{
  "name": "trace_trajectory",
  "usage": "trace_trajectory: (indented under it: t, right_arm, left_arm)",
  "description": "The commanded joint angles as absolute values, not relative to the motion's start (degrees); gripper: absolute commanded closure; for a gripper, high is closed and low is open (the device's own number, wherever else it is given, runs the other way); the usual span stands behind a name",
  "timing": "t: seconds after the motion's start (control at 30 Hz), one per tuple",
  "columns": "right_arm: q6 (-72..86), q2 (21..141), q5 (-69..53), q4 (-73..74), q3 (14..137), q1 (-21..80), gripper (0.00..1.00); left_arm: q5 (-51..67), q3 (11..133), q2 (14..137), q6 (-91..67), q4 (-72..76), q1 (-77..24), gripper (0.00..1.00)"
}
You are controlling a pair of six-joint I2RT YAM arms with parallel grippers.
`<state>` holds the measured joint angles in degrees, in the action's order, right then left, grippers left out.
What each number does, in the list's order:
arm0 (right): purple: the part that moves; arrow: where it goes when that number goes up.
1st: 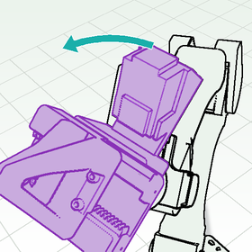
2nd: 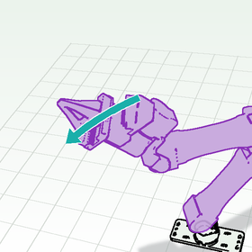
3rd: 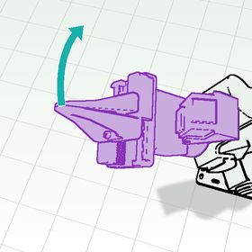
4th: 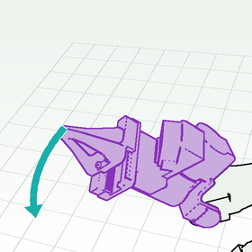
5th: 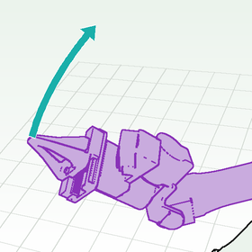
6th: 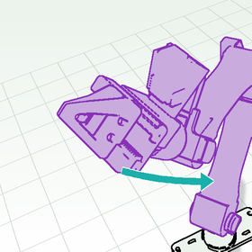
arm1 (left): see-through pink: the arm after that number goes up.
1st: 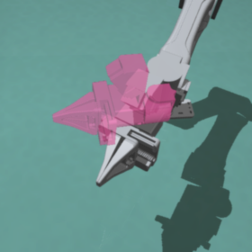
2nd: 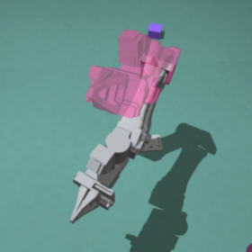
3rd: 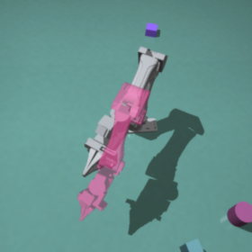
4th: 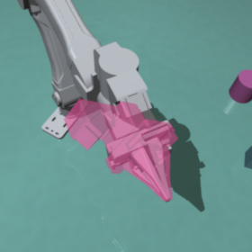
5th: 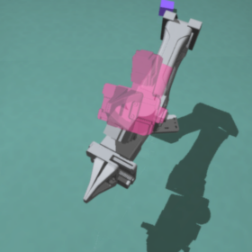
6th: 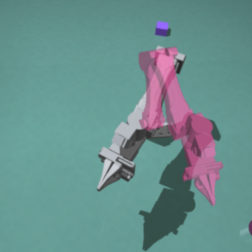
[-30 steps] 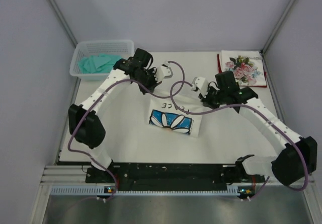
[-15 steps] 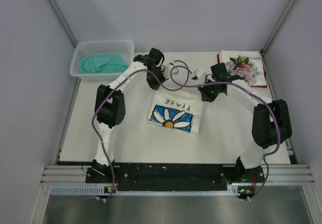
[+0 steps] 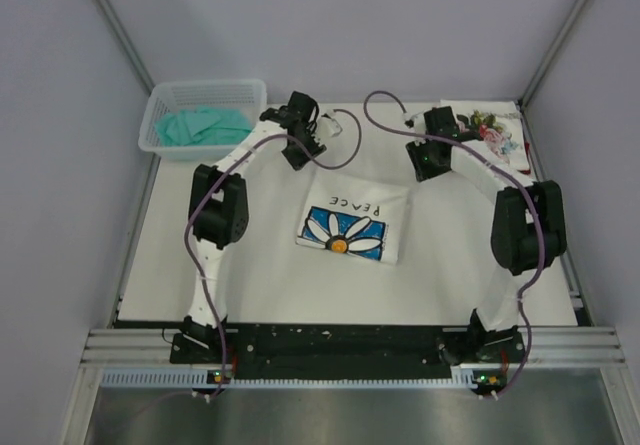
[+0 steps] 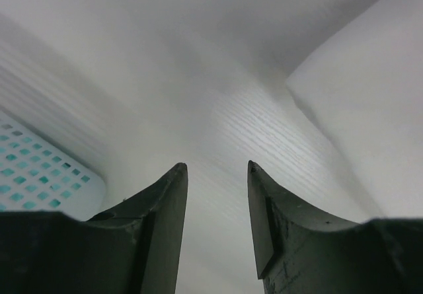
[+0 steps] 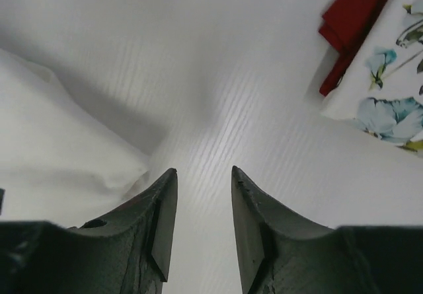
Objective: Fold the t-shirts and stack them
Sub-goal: Fold the long partially folded tshirt into a neat square
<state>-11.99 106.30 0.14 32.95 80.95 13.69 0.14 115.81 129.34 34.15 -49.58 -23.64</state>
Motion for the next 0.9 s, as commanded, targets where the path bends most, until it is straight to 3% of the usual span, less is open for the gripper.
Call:
trace_trajectory:
  t: [0.0, 0.17, 0.23, 0.4, 0.63, 0.87]
  right_arm:
    - [3.13, 94.85, -1.64, 31.74, 76.31, 13.8, 0.65]
    - [11.32, 87.11, -16.32, 21.03, 64.0, 15.55, 0.8]
    - [15.62, 87.79, -18.28, 15.23, 61.88, 15.65, 0.88]
    - [20.12, 96.57, -18.2, 13.54, 64.33, 15.21, 0.99]
    - [22.24, 104.75, -10.73, 14.85, 66.61, 13.45, 1.0]
    - [22.24, 107.67, -8.79, 18.63, 69.35, 11.17, 0.93]
  left_arm:
    - [1.65, 110.24, 117.62, 31.38, -46.15, -23.73, 0.57]
    - [17.63, 97.85, 108.47, 29.19, -40.36, -25.4, 0.7]
    - [24.84, 95.37, 108.01, 26.82, -37.28, -25.84, 0.71]
    - [24.09, 102.1, 118.36, 21.54, -39.1, -25.32, 0.76]
    - [19.79, 116.1, 134.02, 20.39, -47.99, -23.73, 0.78]
    - [16.97, 116.46, 132.9, 20.13, -46.84, -22.76, 0.76]
